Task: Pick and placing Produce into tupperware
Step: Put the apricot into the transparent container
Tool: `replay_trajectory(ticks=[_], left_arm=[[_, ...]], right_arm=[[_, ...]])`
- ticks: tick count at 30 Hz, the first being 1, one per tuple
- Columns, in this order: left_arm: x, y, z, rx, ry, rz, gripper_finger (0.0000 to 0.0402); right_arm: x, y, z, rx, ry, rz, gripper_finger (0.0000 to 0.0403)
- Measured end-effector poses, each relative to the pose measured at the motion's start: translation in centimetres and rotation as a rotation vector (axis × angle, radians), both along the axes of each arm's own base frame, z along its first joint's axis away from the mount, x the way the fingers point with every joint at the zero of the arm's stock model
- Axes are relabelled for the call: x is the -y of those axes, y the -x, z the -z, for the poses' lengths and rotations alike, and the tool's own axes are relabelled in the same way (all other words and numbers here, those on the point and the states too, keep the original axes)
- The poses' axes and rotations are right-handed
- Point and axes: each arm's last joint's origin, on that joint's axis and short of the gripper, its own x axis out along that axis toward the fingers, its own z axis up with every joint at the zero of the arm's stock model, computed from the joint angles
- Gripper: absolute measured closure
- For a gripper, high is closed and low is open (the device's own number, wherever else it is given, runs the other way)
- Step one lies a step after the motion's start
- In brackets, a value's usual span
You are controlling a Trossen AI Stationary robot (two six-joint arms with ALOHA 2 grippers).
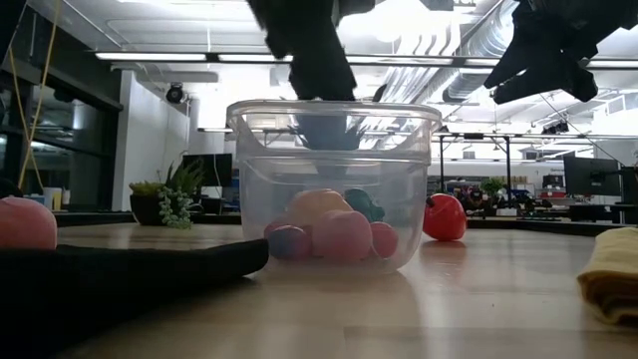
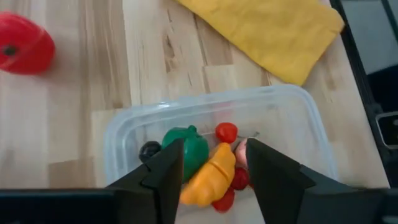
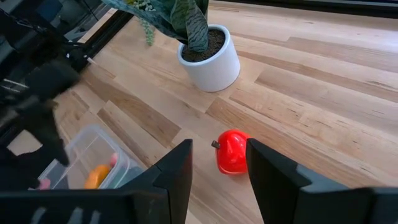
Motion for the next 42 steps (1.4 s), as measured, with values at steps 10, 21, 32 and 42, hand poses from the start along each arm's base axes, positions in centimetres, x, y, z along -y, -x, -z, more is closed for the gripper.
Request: replay_trajectory(ticks=[10, 21, 32, 42], left_arm=[[-0.1, 0.3, -4.7, -0.063, -0.049, 0.022, 0.0334], [-1.7, 2.4, -7.6, -0.217, -0.059, -0.017, 0.0391], [-3.0, 6.7, -12.4, -0.162, -0.056, -0.094, 0.0400], [-2.7, 12.8, -17.0, -0.091, -0.033, -0.162, 0.0400]], right_arm=[[0.0, 0.0, 0.0, 0.000, 0.000, 0.000, 0.0261], [0.0, 0.0, 0.0, -0.002, 0.001, -0.004, 0.0261], [-0.1, 0.2, 0.3, -0.064, -0.021, -0.064, 0.0261], [-0.1, 0.3, 0.4, -0.065, -0.037, -0.050, 0.0261]])
